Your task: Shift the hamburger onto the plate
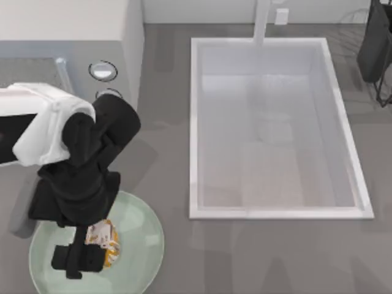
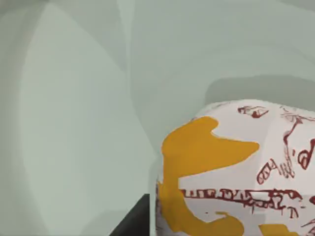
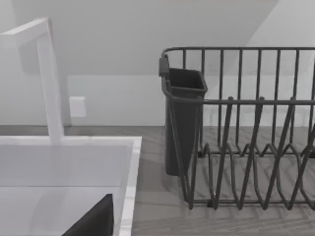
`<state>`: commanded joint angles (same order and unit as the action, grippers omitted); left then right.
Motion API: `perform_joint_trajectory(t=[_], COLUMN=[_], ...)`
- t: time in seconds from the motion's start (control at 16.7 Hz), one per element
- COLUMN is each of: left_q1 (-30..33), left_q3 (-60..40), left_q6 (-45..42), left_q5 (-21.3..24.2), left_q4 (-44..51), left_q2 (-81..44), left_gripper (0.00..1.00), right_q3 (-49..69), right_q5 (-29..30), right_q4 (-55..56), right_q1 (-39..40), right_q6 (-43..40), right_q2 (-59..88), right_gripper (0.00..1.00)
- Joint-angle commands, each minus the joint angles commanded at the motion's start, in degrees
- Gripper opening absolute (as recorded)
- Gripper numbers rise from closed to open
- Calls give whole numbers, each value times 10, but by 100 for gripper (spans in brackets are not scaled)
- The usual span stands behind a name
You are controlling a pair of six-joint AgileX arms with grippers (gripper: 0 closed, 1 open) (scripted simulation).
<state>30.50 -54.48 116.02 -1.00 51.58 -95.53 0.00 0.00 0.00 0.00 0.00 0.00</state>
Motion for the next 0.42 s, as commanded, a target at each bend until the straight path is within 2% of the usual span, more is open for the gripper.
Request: perform_joint_trajectory(t=[0.06, 0.12, 0.42], left_q1=[0, 0, 0], left_q3=[0, 0, 0], left_q6=[0, 0, 0], left_q5=[0, 0, 0], left_q4=[0, 0, 0], left_q2=[0, 0, 0], left_gripper=[98, 100, 100], right_q3=[0, 0, 0], right_q5=[0, 0, 0], right_q4=[0, 0, 0], right_q1=[0, 0, 0], right_q6=[0, 0, 0], right_q2=[0, 0, 0], right_gripper=[100, 100, 100])
